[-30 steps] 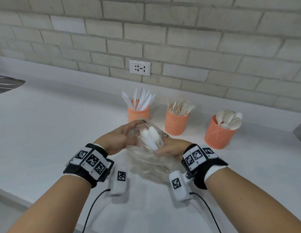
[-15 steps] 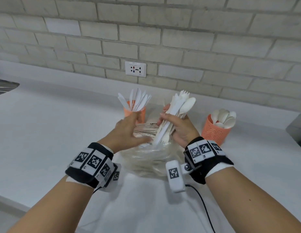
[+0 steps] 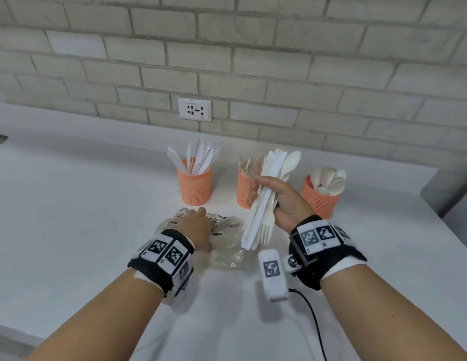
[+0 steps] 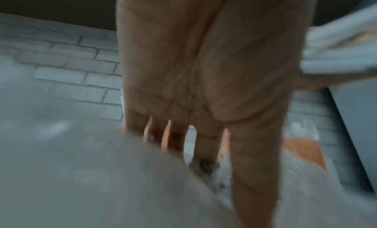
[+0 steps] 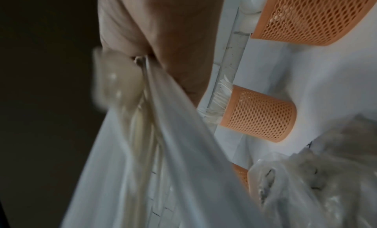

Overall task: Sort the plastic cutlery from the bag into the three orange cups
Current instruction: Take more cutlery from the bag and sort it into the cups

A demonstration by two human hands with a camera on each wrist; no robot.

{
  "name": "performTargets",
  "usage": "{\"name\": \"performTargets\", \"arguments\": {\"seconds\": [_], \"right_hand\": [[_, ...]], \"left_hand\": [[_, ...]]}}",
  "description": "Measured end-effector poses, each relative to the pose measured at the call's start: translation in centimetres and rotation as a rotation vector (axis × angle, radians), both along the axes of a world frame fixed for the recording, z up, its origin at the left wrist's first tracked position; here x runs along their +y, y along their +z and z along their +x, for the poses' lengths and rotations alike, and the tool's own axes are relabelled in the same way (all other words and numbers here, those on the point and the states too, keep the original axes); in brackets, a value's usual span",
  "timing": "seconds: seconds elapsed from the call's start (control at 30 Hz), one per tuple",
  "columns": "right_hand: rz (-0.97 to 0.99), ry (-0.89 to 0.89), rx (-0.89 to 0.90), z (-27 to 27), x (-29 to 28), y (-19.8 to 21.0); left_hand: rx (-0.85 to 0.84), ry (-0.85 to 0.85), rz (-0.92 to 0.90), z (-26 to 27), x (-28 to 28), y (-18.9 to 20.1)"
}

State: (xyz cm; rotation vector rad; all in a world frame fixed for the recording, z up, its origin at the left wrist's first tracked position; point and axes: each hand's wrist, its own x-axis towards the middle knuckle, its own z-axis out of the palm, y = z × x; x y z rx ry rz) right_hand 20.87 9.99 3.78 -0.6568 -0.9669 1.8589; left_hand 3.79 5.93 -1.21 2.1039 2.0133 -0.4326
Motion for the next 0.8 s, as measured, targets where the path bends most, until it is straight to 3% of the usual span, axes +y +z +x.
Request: {"name": "performTargets", "arguments": {"seconds": [0.1,0.17,0.27,0.33,0.4,0.47,0.57,0.7,0.8], "right_hand": [[-0.042,0.021,-0.034,0.0,-0.3,-0.5],[-0.068,0.043,-0.002,-0.2,-0.3,-0.7],[-0.040,0.092,-0.002,-1.0,-0.5,-0.6],[0.026,0.127,-0.065,-1.7,-0.9,-0.3],[0.071,0.146,-0.124,-2.3,-1.1,-0.2],[0.112,0.157,-0.196,-2.5,-1.2,0.0],[0.212,0.220,-0.400,-2.2,-0.9,0.4],[0.324,0.172,-0.639,-2.1,-0.4,0.2],[0.376,0.098,-0.792,-2.4,-0.3,-0.1]], "left_hand": [[-0.271,0.000,0.057,0.1,-0.4,2.2],[-0.696,0.038,0.109,0.5,-0.9,4.1],[-1.341,0.028,-0.037,1.5,-1.0,5.4],[-1.609,0.045,-0.069,2.5,-0.8,4.6],[-1.795,0.175,-0.078,3.1,-0.6,4.1],[-1.884,0.226,-0.150,3.3,-0.4,3.5],[-1.853,0.209,-0.227,3.0,-0.5,3.0],[-1.781,0.215,-0.138,2.6,-0.6,3.0],[-1.825,0.276,-0.100,2.6,-0.5,2.8]]}}
